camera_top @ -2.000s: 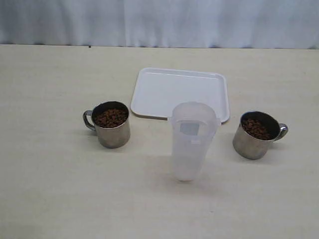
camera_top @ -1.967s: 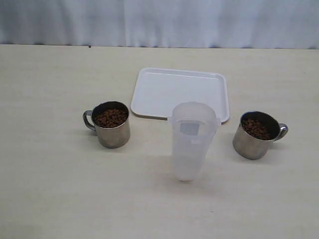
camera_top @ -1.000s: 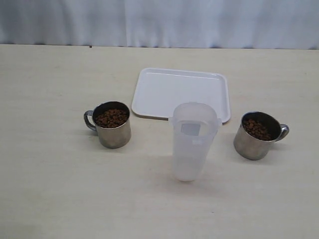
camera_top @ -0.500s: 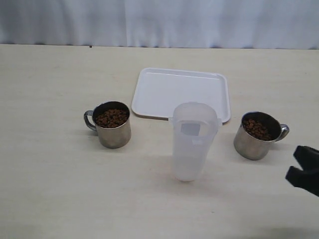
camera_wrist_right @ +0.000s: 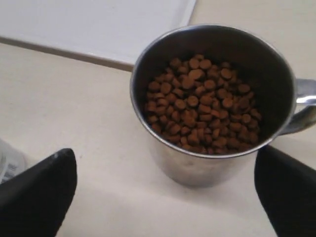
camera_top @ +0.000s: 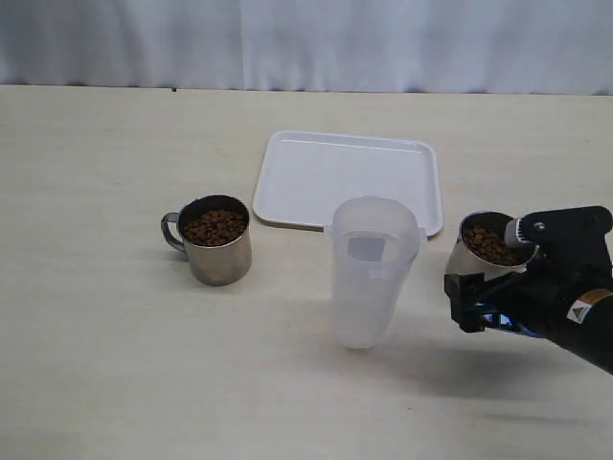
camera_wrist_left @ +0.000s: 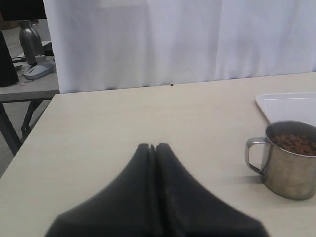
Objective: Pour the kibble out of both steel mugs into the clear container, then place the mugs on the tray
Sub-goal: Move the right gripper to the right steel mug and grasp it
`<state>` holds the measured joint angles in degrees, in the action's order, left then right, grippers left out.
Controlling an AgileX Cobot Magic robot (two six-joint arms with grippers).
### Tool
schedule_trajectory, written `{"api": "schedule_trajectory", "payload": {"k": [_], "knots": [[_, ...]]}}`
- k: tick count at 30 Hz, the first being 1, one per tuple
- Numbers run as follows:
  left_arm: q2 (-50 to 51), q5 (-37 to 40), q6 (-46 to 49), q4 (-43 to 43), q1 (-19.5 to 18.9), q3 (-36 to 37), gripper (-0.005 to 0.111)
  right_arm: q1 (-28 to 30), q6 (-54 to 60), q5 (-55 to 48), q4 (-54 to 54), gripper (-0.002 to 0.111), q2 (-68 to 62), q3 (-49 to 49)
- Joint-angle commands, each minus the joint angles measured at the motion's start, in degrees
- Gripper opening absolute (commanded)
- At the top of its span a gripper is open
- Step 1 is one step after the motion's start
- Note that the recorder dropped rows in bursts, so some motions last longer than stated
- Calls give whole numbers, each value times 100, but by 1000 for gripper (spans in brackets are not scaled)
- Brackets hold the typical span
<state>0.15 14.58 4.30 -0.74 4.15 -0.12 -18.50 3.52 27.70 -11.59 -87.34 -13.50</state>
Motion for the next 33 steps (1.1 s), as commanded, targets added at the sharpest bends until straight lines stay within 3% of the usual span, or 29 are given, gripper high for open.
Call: {"api": "schedule_trajectory", "payload": {"k": [1, 14, 18, 20, 22, 23, 26, 33], "knots": [[-15, -77, 3, -10, -9, 12, 0, -16, 410, 133, -559, 110, -394, -281], [-15, -77, 3, -10, -9, 12, 0, -3, 810, 761, -870, 110, -1027, -459], [-15, -77, 3, -10, -9, 12, 0, 347, 761, 964, -783, 110, -1209, -459], [-15, -77, 3, -10, -9, 12, 0, 681, 442, 978, -266, 110, -1297, -459], [-15, -77, 3, -10, -9, 12, 0, 1123, -522, 1197, 1296, 110, -1375, -459], [-15, -77, 3, -10, -9, 12, 0, 1205, -638, 1293, 1511, 110, -1403, -459], [-15, -77, 3, -10, -9, 12, 0, 1465, -639, 1896, 1523, 110, -1753, -459], [-15, -77, 3, -10, -9, 12, 0, 1465, -284, 3420, 1658, 110, -2785, -459]]}}
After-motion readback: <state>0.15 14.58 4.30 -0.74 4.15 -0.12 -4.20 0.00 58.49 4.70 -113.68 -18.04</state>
